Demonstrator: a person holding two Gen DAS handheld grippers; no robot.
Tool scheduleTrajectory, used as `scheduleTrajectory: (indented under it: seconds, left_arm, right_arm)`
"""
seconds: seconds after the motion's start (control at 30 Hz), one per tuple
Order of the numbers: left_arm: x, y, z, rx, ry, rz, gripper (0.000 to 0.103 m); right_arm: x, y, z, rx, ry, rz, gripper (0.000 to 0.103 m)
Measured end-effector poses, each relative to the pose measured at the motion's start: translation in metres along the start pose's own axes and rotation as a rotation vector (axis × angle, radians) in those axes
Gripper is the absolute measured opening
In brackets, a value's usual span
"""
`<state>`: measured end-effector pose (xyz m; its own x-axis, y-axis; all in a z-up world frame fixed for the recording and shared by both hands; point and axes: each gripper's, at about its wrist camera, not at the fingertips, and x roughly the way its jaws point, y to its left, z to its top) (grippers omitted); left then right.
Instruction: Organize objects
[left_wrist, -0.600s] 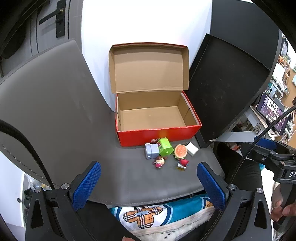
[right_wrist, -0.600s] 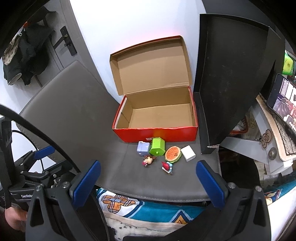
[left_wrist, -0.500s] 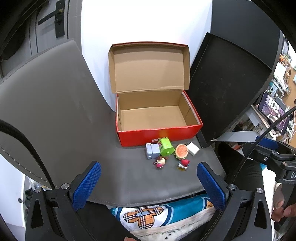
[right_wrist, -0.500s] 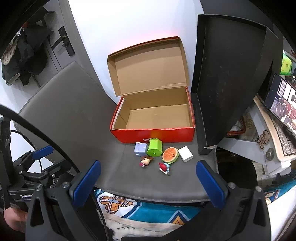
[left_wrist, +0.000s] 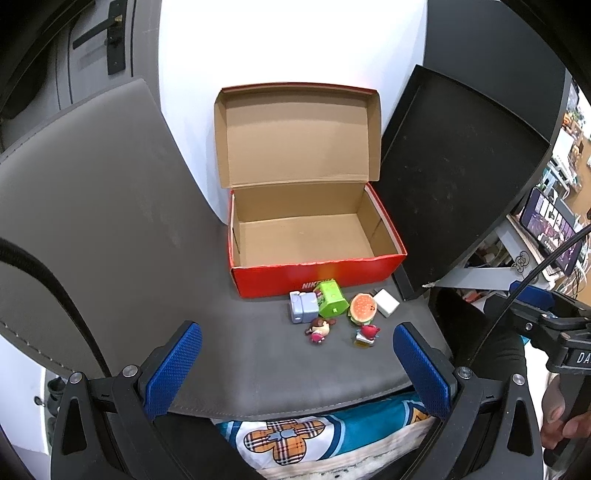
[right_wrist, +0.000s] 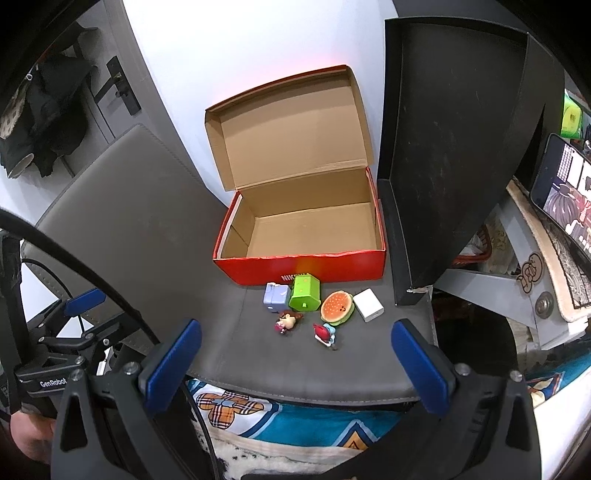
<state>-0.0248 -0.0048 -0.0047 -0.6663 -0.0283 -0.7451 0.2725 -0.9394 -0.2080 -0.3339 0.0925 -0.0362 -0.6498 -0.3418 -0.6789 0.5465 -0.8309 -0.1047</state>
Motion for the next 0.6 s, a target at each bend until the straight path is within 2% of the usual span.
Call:
scheduleTrajectory:
  seconds: [0.33,0.37,0.43,0.47,0.6]
  left_arm:
    - [0.0026,-0.0069,0.001,-0.003,0.005,0.019,0.103]
    - [0.0026,-0.0075,0.0019,-0.075,-0.015,0.14,0.103]
    - [0.0018,-0.0086,0.0022,-0.074,-0.029,0.15,0.103]
    - [0.0018,-0.0086,0.003,-0.097,-0.034,0.186,0.103]
    - [0.0018,-0.0105,0.0033,-0.093,-0.042,0.21,0.103]
  right_arm:
    - [0.0054,-0.0048,0.0017,0.019,0.007,-0.021,0.103]
    - [0.0058,-0.005,0.0016,0.019,0.009,-0.021,0.103]
    - [0.006,-0.0052,0.0018,0.023,0.009,-0.023,0.103]
    - [0.006,-0.0055,0.0017,0.025,0.009,-0.024,0.103]
    - [0.0058,-0.0073,0.0011,0.033,0.011,-0.032,0.103]
